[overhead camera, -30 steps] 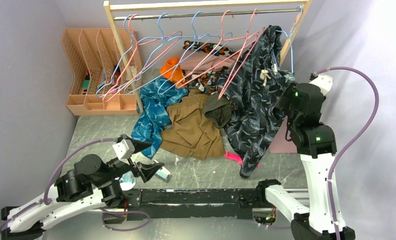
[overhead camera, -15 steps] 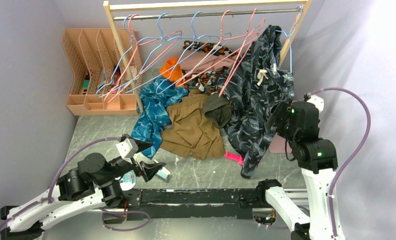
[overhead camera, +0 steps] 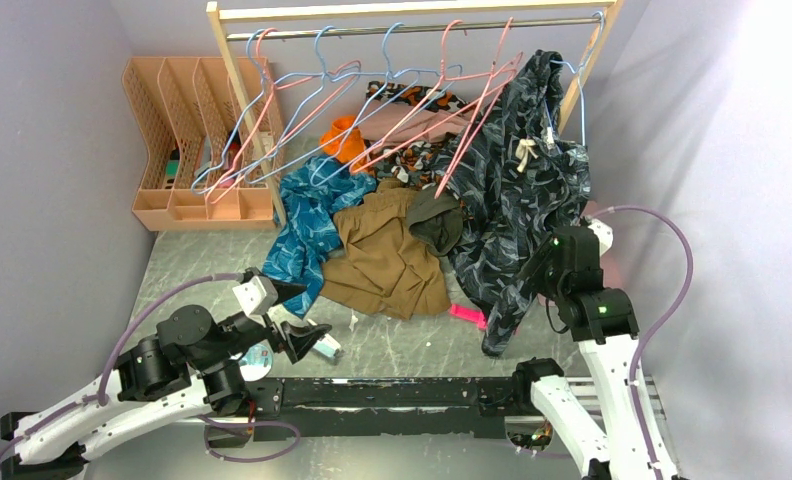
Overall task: Place the shorts on the hanger
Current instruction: Adjust the shorts on the hanger.
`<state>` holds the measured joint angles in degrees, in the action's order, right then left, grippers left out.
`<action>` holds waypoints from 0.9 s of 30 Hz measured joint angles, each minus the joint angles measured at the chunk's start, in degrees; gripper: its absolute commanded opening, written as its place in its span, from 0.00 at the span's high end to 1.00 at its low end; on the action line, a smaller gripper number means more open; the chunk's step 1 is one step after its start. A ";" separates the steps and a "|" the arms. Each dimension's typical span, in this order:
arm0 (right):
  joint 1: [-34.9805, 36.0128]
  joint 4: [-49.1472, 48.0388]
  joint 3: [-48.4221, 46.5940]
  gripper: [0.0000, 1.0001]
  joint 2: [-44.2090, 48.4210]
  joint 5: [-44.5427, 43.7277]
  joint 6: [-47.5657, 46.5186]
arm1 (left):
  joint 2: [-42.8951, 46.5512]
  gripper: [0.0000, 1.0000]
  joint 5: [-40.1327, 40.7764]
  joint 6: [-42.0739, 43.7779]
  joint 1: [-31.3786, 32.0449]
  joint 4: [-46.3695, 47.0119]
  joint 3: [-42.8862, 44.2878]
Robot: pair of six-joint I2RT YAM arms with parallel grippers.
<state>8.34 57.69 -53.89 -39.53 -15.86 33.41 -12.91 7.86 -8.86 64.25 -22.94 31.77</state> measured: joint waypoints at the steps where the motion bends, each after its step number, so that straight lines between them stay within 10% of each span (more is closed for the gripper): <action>1: 0.00 -0.48 0.28 0.57 -0.22 -0.09 0.26 | -0.02 0.01 0.00 0.00 0.00 0.00 0.00; 6: 0.00 -3.15 0.13 0.98 -1.77 -2.10 1.36 | -0.74 0.01 0.00 0.00 -0.31 0.00 0.00; 17: 0.00 -7.74 -12.57 0.99 -6.29 -13.49 -5.51 | -1.09 0.01 0.00 -0.02 -0.42 0.00 0.00; 27: 0.00 -7.17 -4.28 0.33 -8.90 -15.26 -0.98 | -2.69 0.01 0.00 -0.02 -0.68 0.00 0.02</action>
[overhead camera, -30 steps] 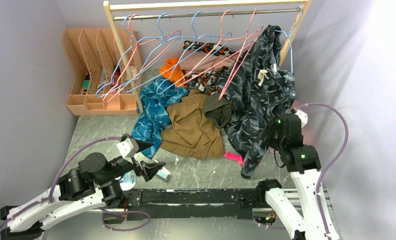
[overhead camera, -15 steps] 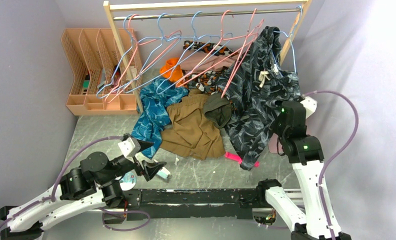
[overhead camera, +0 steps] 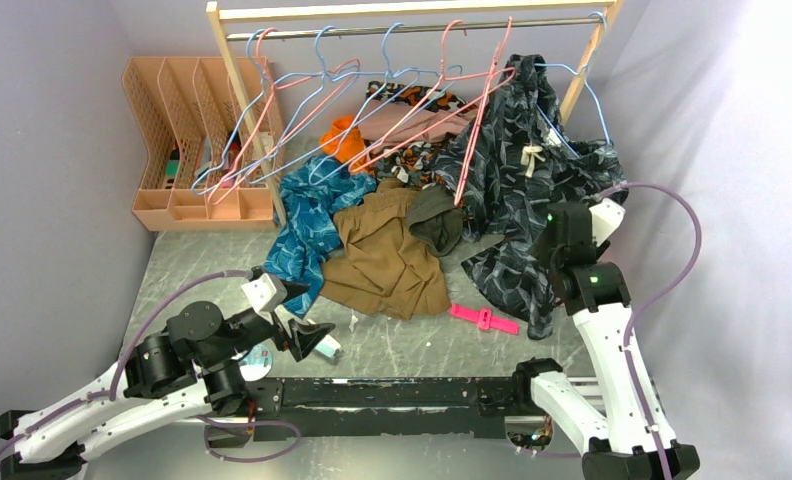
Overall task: Place the shorts on the hanger
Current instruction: Adjust the shorts on the hanger.
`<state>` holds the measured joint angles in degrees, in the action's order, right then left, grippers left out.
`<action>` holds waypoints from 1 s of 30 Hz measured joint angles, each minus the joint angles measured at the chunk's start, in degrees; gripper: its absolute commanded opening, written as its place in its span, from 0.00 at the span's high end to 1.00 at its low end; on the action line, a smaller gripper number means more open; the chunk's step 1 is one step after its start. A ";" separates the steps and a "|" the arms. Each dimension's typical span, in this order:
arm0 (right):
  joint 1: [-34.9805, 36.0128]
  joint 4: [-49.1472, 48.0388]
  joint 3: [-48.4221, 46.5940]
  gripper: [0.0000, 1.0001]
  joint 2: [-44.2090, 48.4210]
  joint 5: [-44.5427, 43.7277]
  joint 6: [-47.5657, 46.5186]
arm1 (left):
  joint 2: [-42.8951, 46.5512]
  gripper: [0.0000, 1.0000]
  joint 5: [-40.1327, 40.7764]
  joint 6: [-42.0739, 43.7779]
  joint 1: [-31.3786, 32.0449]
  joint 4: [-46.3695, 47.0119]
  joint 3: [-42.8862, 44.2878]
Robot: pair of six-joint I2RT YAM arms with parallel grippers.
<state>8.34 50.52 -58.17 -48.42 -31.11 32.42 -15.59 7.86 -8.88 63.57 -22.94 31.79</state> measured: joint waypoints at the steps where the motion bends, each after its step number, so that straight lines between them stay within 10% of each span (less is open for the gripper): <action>1: 0.00 0.63 0.81 0.29 0.04 0.00 0.98 | 0.00 0.01 0.00 0.00 0.00 0.00 0.00; 19: 0.00 8.46 -17.18 0.29 5.66 14.88 -3.61 | -0.79 0.01 0.02 -0.26 -0.15 0.00 0.09; 30: 0.00 -2.36 -5.33 0.32 6.34 38.21 -7.19 | -2.93 0.01 1.46 -1.51 -0.92 -0.02 0.31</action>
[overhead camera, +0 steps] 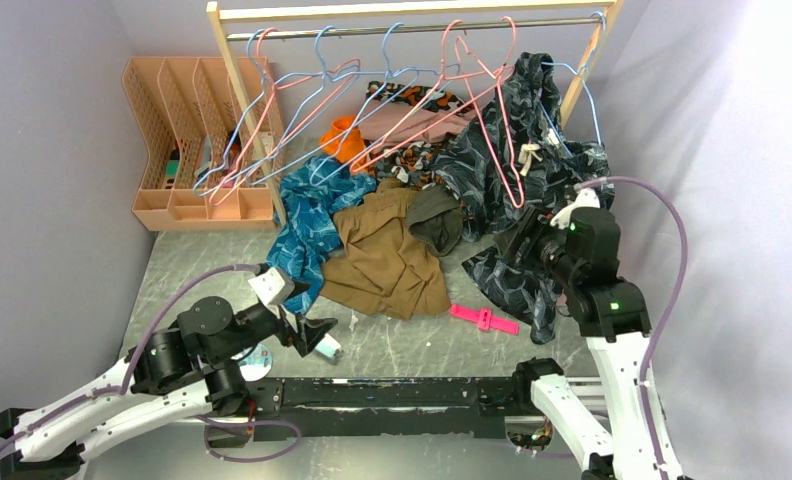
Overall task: Place the shorts on the hanger
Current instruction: Adjust the shorts on the hanger.
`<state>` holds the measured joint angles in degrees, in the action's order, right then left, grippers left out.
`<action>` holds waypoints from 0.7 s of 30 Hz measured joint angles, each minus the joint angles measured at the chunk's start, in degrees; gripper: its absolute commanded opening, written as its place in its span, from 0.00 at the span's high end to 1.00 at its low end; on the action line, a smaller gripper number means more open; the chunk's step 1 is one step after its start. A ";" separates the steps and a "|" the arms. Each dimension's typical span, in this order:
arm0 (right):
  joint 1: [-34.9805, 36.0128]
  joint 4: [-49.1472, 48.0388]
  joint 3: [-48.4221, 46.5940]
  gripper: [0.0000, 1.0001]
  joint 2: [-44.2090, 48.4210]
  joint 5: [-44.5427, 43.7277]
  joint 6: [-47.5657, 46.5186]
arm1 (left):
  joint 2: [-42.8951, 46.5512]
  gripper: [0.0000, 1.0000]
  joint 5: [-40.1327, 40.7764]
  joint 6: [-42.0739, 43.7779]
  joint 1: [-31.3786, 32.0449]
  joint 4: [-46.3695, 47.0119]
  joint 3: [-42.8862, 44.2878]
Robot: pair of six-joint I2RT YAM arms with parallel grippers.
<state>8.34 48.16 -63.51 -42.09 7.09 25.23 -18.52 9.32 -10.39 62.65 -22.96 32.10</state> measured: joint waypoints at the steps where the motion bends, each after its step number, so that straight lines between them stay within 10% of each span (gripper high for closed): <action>1: 0.00 -0.17 1.44 0.32 -0.07 -1.07 0.52 | -0.15 0.01 0.24 -0.13 0.00 -0.02 0.00; 21: -0.02 -5.75 13.90 0.26 -4.04 -27.23 10.71 | -2.58 0.02 6.69 -4.42 -0.37 -1.55 1.38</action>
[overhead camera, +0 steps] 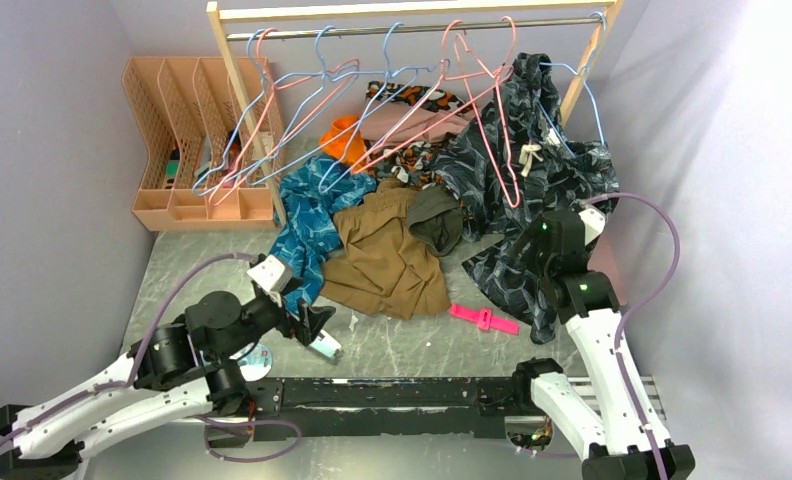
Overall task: Place the shorts on the hanger
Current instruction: Adjust the shorts on the hanger, then reset both arms
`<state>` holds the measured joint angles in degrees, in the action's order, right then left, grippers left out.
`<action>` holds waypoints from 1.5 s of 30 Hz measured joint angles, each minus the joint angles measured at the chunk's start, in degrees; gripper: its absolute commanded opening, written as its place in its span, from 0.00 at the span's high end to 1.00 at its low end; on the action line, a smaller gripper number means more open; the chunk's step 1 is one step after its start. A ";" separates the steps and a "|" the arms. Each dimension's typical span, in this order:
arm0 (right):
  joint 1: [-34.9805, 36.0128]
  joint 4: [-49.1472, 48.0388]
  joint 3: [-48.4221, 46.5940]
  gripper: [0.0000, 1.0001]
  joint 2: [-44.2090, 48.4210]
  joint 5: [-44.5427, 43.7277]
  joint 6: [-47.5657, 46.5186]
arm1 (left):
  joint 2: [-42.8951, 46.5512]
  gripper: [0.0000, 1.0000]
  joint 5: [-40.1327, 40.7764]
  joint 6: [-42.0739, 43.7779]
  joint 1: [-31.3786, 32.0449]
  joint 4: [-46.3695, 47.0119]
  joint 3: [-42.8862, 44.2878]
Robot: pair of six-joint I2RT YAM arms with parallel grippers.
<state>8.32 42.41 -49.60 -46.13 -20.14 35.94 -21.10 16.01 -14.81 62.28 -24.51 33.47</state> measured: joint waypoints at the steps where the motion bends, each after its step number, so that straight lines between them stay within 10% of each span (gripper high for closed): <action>1: 0.00 -0.66 0.55 0.26 -0.02 0.42 -0.04 | -0.74 0.01 0.70 -0.66 0.00 -0.50 0.50; 23: 2.47 -16.70 7.72 0.30 -2.62 20.63 -1.25 | -3.39 0.01 15.89 -19.91 0.00 -8.81 6.60; 30: 17.18 -15.93 5.57 0.27 -4.52 11.85 -0.44 | -10.43 0.01 19.67 -27.76 -0.11 -15.63 12.61; 45: 18.08 -8.92 2.64 0.11 3.15 2.86 5.31 | -16.04 0.01 21.97 -35.45 -0.20 -27.28 20.63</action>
<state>26.39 33.50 -46.96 -42.98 -17.28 41.25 -37.15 37.98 -50.26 62.08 -51.79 54.11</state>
